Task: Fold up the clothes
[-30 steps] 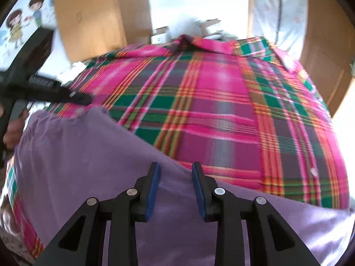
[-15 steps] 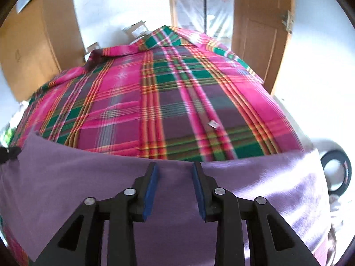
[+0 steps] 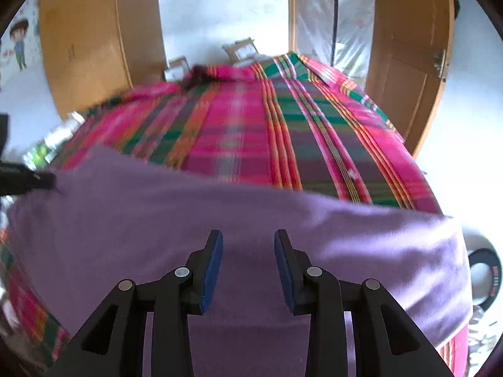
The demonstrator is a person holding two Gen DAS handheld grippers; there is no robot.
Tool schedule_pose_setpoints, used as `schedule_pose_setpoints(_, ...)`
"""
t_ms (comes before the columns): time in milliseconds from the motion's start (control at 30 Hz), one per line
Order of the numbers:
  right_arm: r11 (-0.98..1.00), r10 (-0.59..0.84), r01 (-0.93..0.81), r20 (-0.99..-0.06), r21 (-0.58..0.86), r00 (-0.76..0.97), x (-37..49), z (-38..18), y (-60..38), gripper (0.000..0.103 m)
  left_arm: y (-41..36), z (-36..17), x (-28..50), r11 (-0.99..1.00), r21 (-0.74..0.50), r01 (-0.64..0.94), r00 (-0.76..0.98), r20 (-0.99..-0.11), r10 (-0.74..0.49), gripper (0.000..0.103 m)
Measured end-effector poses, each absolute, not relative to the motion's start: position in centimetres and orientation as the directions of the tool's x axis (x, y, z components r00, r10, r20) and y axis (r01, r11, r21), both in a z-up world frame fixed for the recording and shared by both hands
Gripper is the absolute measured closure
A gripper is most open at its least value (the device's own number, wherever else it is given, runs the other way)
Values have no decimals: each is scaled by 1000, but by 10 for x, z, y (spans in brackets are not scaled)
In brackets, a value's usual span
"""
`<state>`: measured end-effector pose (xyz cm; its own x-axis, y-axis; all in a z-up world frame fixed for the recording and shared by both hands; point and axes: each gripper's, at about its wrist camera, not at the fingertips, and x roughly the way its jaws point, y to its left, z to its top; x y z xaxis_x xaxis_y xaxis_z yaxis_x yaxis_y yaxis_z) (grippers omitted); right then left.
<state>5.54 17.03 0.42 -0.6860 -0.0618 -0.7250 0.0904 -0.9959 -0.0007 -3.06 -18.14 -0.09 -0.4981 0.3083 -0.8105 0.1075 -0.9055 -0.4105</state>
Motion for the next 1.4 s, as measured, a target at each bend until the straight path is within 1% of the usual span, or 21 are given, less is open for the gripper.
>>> schedule_pose_setpoints(67,-998,-31,67,-741,-19,-670,57,-3,170,68,-190,-3,-19,-905,-406,124,-504,-812,295,84)
schedule_pose_setpoints(167,-1000,-10,20,-750,-4,-661,60,-6,179,68,-206,-7,-5,-902,-397,169,-508,-819,266,84)
schedule_pose_setpoints(233,-1000,19,-19,-749,-8,-663,62,-6,182,68,-215,-9,7,-890,-416,188,-522,-810,268,84)
schedule_pose_setpoints(300,-1000,8,-20,-745,7,-667,65,-5,180,68,-222,-7,18,-878,-437,195,-538,-796,277,84)
schedule_pose_setpoints(433,-996,-65,86,-723,7,-688,76,0,149,68,-229,-4,37,-872,-450,195,-550,-786,283,84)
schedule_pose_setpoints(500,-993,-82,115,-727,4,-682,79,-3,134,68,-231,-5,43,-873,-443,204,-545,-792,274,84)
schedule_pose_setpoints(700,-983,-146,181,-720,28,-679,84,-3,108,68,-248,-8,74,-842,-495,215,-582,-757,296,84)
schedule_pose_setpoints(900,-943,-259,330,-709,40,-656,83,1,57,68,-263,-8,93,-806,-551,218,-610,-721,328,84)
schedule_pose_setpoints(1000,-911,-314,410,-710,39,-630,85,0,29,68,-268,-8,102,-800,-556,227,-616,-717,324,85)
schedule_pose_setpoints(1100,-872,-365,487,-713,38,-599,87,-1,1,68,-279,-5,108,-796,-547,259,-631,-720,290,86)
schedule_pose_setpoints(1233,-849,-381,527,-723,27,-576,87,-4,-18,68,-290,14,97,-818,-509,267,-645,-725,241,84)
schedule_pose_setpoints(1367,-844,-394,536,-718,35,-574,87,-2,-25,68,-294,44,72,-880,-414,234,-693,-706,148,82)
schedule_pose_setpoints(1400,-844,-396,536,-717,38,-574,87,-1,-27,68,-297,49,63,-886,-405,227,-694,-706,145,79)
